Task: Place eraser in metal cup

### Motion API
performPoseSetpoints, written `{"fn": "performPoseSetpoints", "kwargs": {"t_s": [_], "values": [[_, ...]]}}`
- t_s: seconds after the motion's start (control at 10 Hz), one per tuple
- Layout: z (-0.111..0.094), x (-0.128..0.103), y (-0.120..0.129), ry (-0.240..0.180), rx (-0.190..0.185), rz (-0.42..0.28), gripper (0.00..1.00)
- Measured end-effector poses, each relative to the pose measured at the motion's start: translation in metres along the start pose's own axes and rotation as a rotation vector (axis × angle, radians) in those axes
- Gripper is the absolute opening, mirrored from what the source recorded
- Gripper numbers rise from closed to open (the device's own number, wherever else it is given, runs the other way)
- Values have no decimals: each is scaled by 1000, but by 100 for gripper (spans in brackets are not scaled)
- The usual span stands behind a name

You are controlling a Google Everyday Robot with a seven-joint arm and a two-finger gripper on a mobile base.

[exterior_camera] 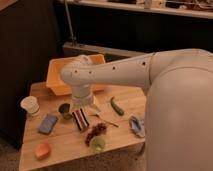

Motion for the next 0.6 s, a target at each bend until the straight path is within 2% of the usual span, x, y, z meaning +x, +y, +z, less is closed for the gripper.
{"fn": "performPoseSetpoints", "kwargs": {"t_s": [0.4,0.6], "values": [[0,0,0,-1,1,-2,79],[4,-1,2,5,22,-30,79]]}}
